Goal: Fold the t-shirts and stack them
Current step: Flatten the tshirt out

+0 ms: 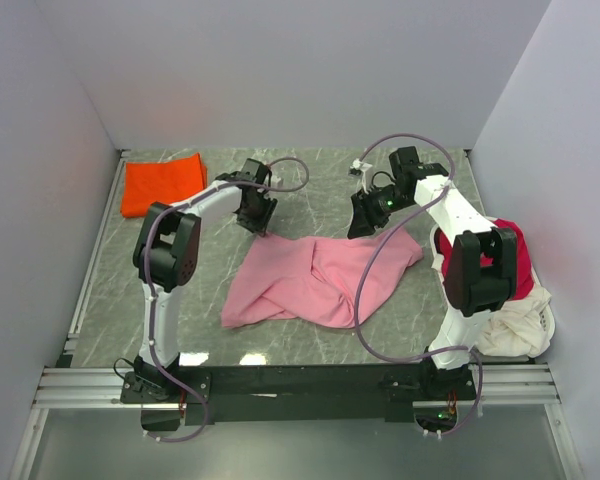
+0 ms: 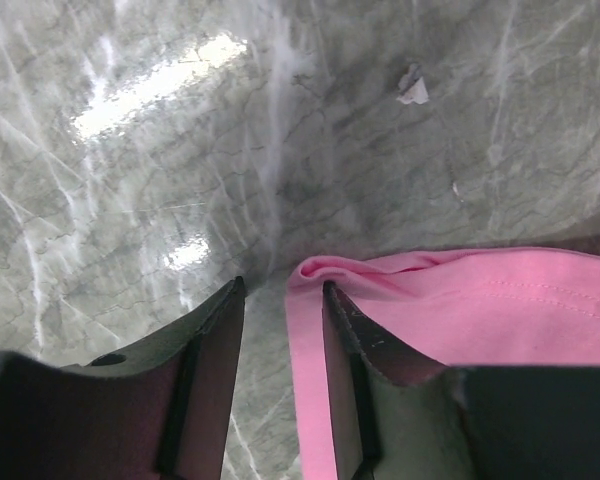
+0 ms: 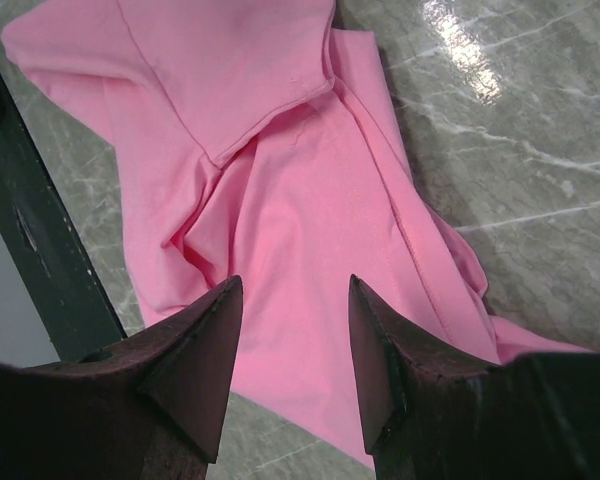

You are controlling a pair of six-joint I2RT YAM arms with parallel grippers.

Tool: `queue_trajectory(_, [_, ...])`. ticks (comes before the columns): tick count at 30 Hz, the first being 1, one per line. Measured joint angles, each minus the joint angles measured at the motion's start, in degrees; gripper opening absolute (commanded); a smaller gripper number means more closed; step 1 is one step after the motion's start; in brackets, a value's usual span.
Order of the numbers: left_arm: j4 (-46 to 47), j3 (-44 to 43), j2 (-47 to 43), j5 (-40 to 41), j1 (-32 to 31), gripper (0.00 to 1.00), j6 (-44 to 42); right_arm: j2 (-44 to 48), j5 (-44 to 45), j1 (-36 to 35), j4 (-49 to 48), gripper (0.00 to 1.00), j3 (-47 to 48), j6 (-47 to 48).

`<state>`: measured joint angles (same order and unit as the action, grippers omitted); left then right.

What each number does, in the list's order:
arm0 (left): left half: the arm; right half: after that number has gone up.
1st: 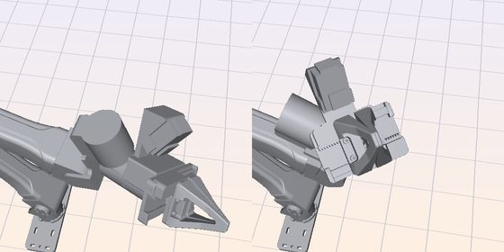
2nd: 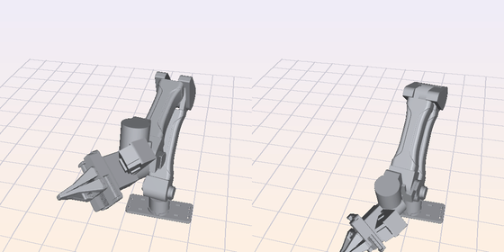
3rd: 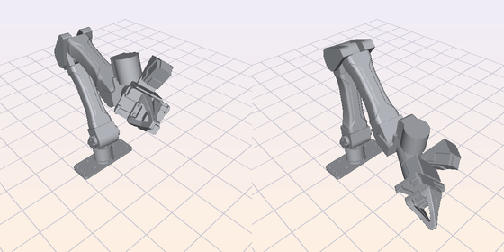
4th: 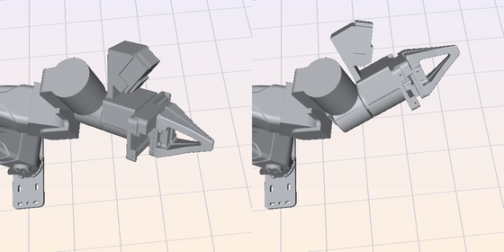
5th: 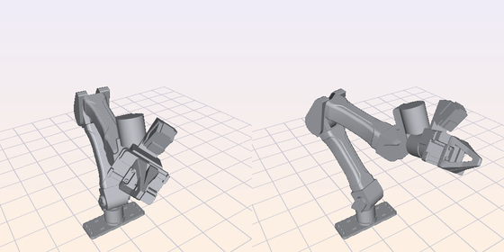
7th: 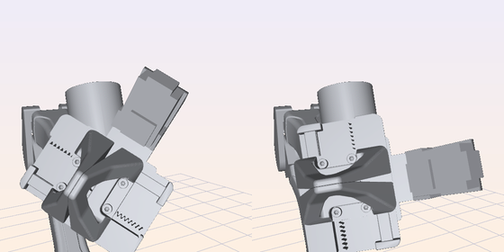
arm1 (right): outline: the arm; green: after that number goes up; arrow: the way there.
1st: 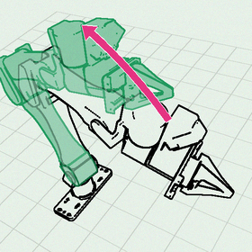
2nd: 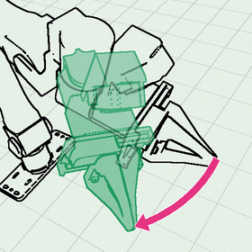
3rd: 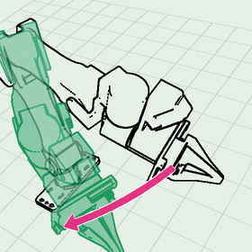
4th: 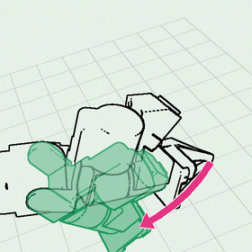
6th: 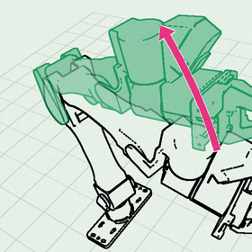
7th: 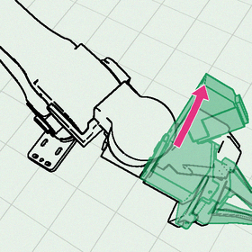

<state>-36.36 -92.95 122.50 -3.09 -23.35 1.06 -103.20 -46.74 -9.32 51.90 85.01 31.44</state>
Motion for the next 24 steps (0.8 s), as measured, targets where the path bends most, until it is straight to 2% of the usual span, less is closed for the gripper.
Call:
queue_trajectory(4, [-0.33, -0.44, 0.35, 0.39, -0.61, 0.38, 0.07, 0.0, -0.33, 0.11, 0.15, 0.54, 0.0, 0.17])
queue_trajectory(7, [-0.76, -1.53, 1.11, 0.94, -1.11, 0.31, 0.2, 0.0, -0.33, 0.22, 0.24, 0.54, 0.0, 0.22])
queue_trajectory(12, [-1.01, -2.56, 1.86, 1.73, -1.97, 0.13, 0.96, 0.0, -0.37, 0.37, 0.46, 0.54, 0.0, 0.72])
queue_trajectory(14, [-1.01, -2.54, 1.86, 1.84, -2.19, 0.01, 1.53, 0.0, -0.46, 0.48, 0.66, 0.54, 0.0, 1.01])
queue_trajectory(20, [0.83, -0.66, 0.66, 2.6, -1.88, 0.0, 2.51, 0.0, -0.48, 0.96, 1.31, 0.54, 0.0, 1.4])
queue_trajectory(24, [2.69, 4.74, -2.97, 3.23, 0.61, 0.0, 5.01, 0.0, 0.24, 1.4, 1.29, 0.54, 0.0, 1.29])
